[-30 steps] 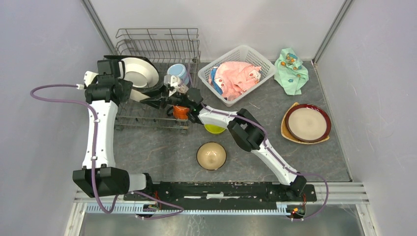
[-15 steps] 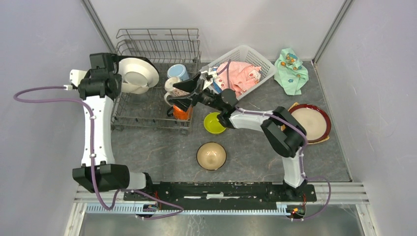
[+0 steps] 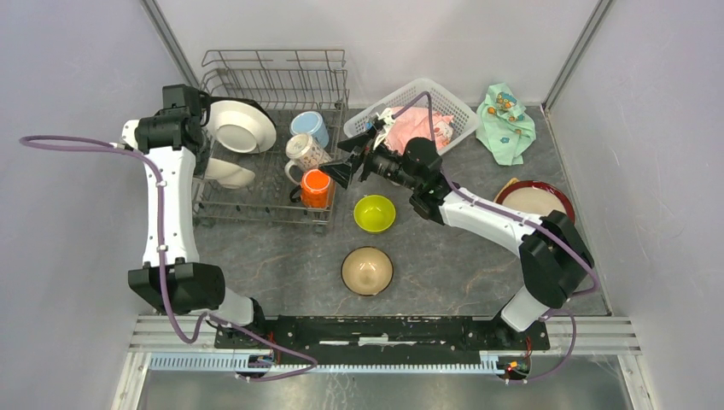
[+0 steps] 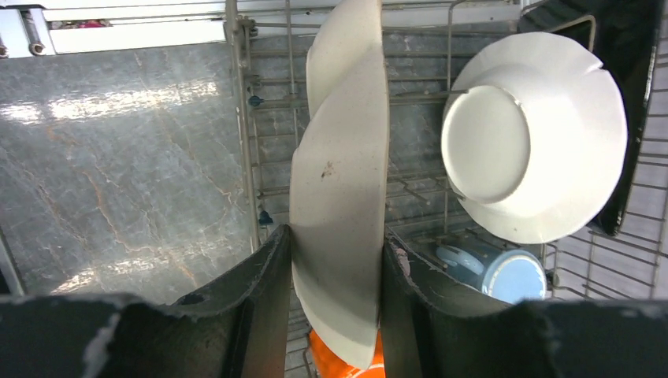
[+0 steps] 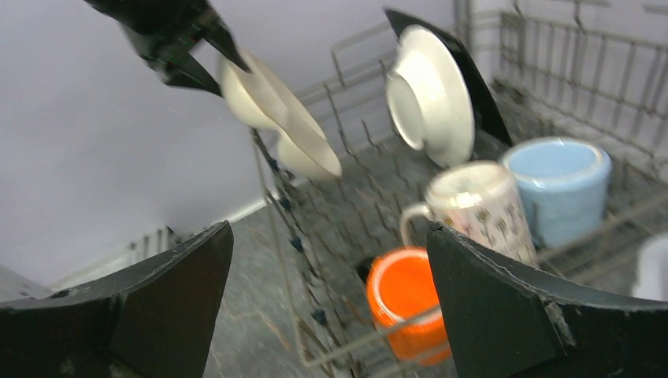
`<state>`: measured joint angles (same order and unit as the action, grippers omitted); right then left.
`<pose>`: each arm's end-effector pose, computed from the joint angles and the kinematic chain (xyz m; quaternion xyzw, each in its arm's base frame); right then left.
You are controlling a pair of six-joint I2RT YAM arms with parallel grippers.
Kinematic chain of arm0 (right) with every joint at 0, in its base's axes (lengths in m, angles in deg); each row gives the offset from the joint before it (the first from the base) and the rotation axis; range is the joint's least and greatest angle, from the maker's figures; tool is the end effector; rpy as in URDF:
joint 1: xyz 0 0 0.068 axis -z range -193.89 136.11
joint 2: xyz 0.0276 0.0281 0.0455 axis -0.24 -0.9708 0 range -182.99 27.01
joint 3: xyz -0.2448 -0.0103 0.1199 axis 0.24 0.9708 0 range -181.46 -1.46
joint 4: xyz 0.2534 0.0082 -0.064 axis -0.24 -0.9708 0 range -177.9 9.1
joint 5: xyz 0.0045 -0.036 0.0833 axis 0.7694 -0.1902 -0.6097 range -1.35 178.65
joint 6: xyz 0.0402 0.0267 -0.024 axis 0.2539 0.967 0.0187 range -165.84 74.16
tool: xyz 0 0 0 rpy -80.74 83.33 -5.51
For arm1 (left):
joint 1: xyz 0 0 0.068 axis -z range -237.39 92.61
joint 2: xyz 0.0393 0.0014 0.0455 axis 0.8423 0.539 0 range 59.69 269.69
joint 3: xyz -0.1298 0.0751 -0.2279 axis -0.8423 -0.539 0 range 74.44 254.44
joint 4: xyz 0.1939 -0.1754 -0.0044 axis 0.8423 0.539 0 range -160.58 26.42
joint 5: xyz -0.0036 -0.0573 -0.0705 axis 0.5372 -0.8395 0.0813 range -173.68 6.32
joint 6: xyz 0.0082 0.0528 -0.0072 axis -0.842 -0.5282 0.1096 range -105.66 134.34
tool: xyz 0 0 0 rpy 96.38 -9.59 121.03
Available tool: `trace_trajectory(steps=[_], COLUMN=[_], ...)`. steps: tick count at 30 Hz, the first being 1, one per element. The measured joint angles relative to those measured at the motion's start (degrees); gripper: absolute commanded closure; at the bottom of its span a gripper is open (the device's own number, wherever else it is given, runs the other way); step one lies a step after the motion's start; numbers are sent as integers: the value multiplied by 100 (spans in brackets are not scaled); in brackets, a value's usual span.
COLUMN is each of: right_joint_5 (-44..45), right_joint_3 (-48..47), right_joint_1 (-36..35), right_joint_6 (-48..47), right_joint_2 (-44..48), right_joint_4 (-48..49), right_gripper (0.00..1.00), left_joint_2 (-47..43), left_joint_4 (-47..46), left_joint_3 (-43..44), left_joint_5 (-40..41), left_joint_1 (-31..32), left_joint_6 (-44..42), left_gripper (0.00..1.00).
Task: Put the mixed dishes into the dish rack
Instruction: Insert the plate into the dish rack.
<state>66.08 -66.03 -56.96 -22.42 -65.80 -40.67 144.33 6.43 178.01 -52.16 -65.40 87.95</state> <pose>0.2695 0.2707 0.3363 -0.2552 0.5822 0.5208 0.5698 0.2577 0.0549 0.4239 -0.6613 0.6515 0.0763 0.3639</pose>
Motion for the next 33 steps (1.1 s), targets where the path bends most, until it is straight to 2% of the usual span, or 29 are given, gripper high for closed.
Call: trace_trajectory(steps=[5,11,22,33], right_joint_5=[225,256,450,667], right_joint_3=[-50,-50,-50,-125], right_joint_1=[11,7,7,7], right_joint_6=[-382,-595,-861,-1187], right_joint_2=[4,52,448,450], right_joint_4=[-1054,-1556,-1847,-2070], right_gripper=[2,2,2,2], left_joint_2=[234,470,1056,1714], left_joint_4=[155,229,280,184], left_joint_3=[205,509,776,1235], left_joint_5=[15,26,120,302], left_joint_1=[0,0,0,-136], left_joint_6=[-59,-166,-420,-765], left_gripper=[98,98,98,98])
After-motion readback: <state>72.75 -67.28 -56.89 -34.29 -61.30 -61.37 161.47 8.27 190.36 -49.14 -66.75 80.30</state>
